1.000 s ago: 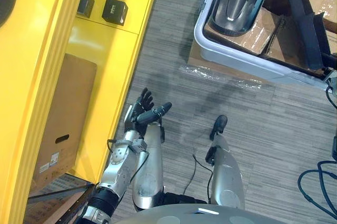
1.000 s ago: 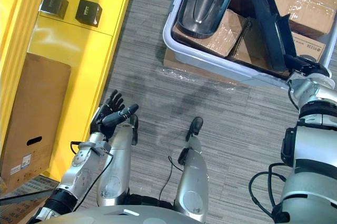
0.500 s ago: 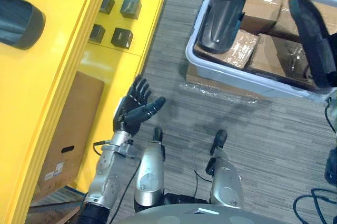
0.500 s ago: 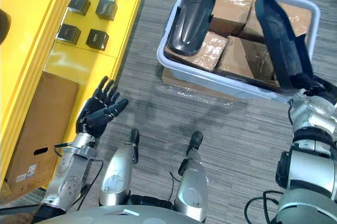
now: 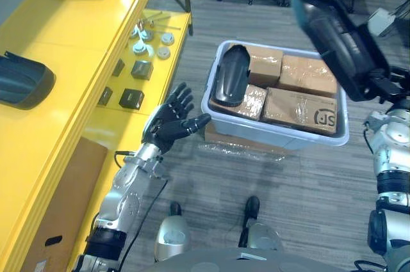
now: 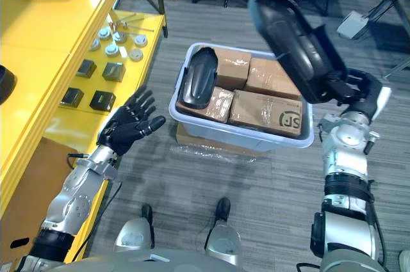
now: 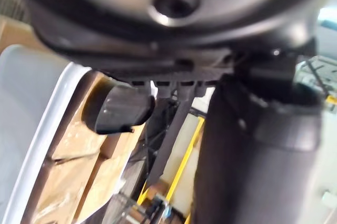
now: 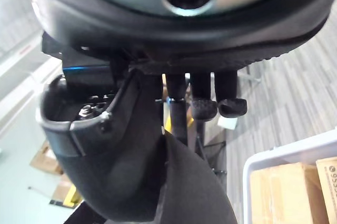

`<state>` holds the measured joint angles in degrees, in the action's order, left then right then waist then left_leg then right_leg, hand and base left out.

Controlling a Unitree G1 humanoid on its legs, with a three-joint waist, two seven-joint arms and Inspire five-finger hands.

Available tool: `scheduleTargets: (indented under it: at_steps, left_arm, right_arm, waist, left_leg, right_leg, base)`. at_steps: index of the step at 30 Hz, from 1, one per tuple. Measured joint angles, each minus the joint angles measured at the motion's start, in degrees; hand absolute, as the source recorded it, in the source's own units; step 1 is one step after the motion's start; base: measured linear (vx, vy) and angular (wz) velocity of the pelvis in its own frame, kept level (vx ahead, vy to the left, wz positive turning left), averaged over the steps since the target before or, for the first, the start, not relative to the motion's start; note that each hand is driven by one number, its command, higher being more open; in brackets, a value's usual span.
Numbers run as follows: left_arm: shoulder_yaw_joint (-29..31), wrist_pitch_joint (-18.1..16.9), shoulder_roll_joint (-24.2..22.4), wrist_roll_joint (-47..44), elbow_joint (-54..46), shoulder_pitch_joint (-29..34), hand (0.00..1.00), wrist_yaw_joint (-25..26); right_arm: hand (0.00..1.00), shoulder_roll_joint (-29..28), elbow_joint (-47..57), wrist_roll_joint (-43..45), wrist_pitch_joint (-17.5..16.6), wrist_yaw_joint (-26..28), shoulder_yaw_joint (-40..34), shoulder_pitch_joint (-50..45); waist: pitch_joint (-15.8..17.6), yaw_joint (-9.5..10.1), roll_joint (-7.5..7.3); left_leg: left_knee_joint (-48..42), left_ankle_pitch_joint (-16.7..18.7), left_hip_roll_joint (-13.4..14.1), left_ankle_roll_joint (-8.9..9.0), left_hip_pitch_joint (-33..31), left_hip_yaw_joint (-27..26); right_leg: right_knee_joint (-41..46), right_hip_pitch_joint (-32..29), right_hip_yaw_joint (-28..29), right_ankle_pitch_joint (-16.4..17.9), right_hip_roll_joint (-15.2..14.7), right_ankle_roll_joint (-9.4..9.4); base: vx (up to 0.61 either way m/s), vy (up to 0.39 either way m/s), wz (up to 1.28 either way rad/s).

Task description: Walk over and take three plastic housings, then place them on the shelf

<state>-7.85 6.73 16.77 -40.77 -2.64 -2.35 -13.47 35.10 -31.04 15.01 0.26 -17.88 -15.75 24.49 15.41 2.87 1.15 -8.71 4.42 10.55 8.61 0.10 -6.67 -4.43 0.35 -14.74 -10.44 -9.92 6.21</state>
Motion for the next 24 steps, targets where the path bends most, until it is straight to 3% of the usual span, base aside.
scheduleTargets:
  at_steps: [3, 8, 11, 19, 24]
  left_arm:
    - [-3.3, 6.3, -0.1, -7.2, 1.2, -3.0, 1.00, 0.4]
    - [-7.7, 8.7, -1.2, -14.6, 6.8, -6.9, 1.00, 4.5]
    - [-8.4, 7.6, -3.2, -18.3, 7.2, -7.1, 1.00, 7.6]
    - [-9.8, -1.3, -6.6, -22.1, 10.1, -7.4, 1.00, 12.8]
    - [-12.7, -3.0, -7.9, -22.1, 11.9, -7.4, 1.00, 14.8]
  right_arm:
    - [0.00, -2.2, 1.8, -4.3, -0.1, 1.1, 2.2, -0.6]
    - [0.00, -6.0, 2.8, -9.5, -3.8, 1.2, 5.8, -1.6]
    - [0.00, -6.9, 5.2, -11.7, -6.0, 0.9, 6.9, -4.3]
    - [0.00, -13.7, 7.0, -14.8, -8.9, 1.2, 14.0, -10.1]
    - [0.00, -17.9, 7.0, -16.6, -10.3, 1.2, 18.5, -12.1]
  waist:
    - [-1.0, -0.20, -0.41]
    - [-2.2, -1.88, -1.63]
    - [-2.6, -1.93, -2.02]
    - [-4.7, -1.53, -3.10]
    - [-5.0, -1.37, -3.47]
  left_leg:
    - [0.7, -0.1, 0.0, 0.20, 1.3, -1.0]
    - [3.5, -1.7, -0.1, 0.23, 2.6, -1.4]
    - [4.6, -2.6, -0.1, 0.30, 2.7, -1.5]
    - [6.0, -3.5, -0.3, 0.58, 3.4, -1.4]
    - [5.9, -3.5, -0.5, 0.55, 3.4, -1.1]
  right_leg:
    - [-0.1, 0.4, 0.7, 0.1, 0.0, -0.07]
    - [-0.1, 0.3, 0.7, 0.4, 0.1, -0.21]
    - [-0.1, -0.2, 0.7, 0.4, 0.1, -0.22]
    - [-0.1, -0.1, 0.7, 0.1, 0.1, -0.17]
    - [-0.1, 0.2, 0.6, 0.1, -0.2, -0.08]
  base:
    - [-0.07, 0.007, -0.15]
    - [-0.06, -0.016, -0.05]
    - [-0.01, -0.005, 0.00]
    - [0.00, 0.002, 0.01]
    - [0.00, 0.012, 0.04]
